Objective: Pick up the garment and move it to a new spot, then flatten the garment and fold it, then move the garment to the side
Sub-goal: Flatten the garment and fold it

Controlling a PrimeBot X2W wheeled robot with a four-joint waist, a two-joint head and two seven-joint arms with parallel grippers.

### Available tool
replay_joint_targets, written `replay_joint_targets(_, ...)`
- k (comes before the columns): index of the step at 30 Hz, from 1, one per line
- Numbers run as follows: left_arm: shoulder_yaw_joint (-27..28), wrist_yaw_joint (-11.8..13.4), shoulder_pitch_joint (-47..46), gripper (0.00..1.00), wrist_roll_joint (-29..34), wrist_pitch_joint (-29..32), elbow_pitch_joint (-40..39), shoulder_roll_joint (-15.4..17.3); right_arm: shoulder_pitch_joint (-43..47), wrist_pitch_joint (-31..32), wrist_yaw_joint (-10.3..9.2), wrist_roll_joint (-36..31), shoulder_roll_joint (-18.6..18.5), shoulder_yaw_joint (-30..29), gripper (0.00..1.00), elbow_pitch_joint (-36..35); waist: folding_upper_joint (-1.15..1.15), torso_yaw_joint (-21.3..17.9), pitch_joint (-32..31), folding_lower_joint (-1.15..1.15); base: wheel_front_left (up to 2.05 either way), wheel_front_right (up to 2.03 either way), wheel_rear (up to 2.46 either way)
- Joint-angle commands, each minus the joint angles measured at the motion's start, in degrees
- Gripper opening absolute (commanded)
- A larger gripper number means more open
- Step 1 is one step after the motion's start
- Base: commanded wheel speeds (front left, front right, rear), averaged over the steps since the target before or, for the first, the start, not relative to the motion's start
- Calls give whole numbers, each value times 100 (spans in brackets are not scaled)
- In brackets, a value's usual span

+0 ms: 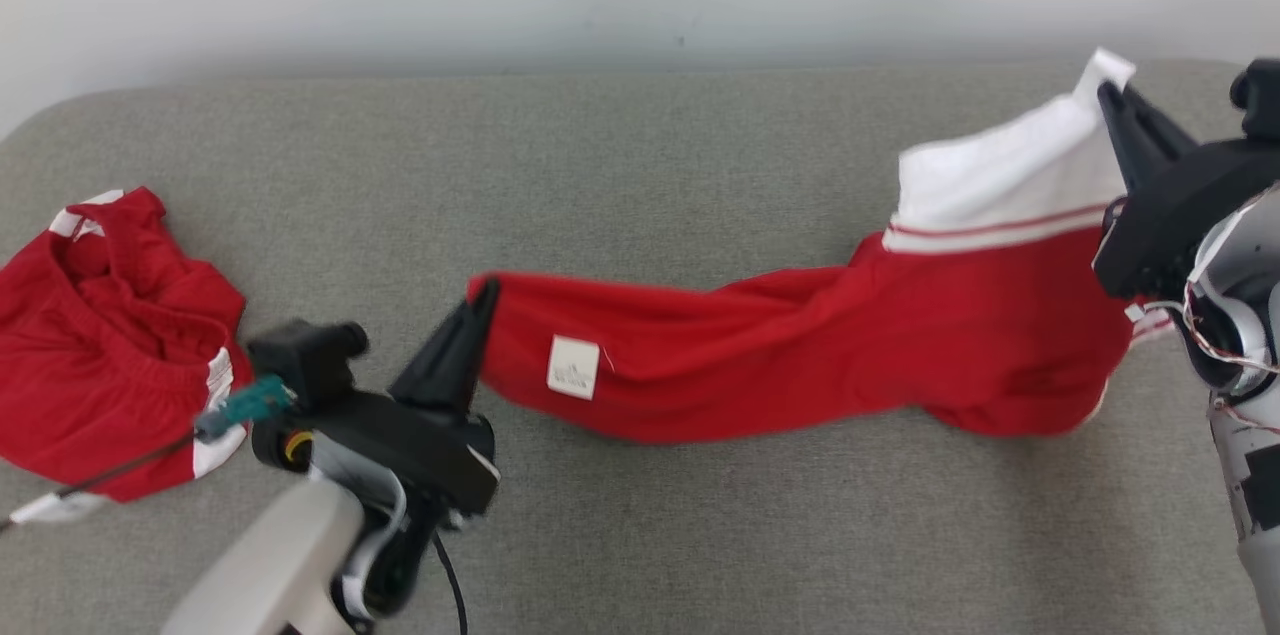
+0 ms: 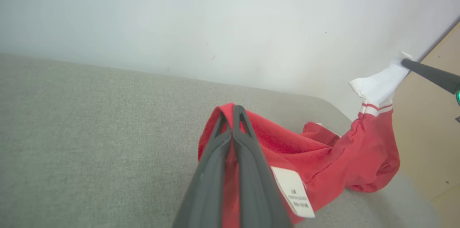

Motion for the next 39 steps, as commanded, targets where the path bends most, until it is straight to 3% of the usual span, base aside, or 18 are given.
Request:
replay_joint_targets(1,126,-36,-143,0,-183,70,-97,62,-104,-118,-13,-27,119,-83,0,-141,0,-109,-102,0,0,0,0)
replay_joint_targets(8,701,-13,-736,0,-925,598,-435,218,-725,-655,-13,-34,300,78,0,-654,0,-359,-117,0,0,0,0)
replay_joint_targets(13,1227,313,-1443,0,-1438,990,-520,304,-1601,-587,-13,364,523,489,0,-395,0,-643,296,0,0,0,0)
replay_joint_targets(15,1427,540,-1881,0,-1547,1055,-460,212,-2053,-489,-13,340,406,661,0,-217,0,-694,624,0,0,0,0)
replay_joint_targets(20,1566,964,-3133,0,-1235,1001,-167,175,-3187,-577,-13,217,461,882,0,217,0,-809,1523,0,0,0,0)
replay_joint_targets(25,1473,1196,-4346,0,-741,1044,100,316,-4379,-1178,-13,-284,713,485,0,702,0,-969,2477,0,0,0,0)
replay_joint_targets(32,1843,1134,-5899,0,-272,364,177,523,-5974,-2269,-13,-1065,1120,-501,0,1080,0,-1096,3425,0,0,0,0)
replay_joint_targets(39,1944,695,-6785,0,19,-81,177,663,-6957,-3086,-13,-1645,1269,-1096,0,1203,0,-1134,3870,0,0,0,0)
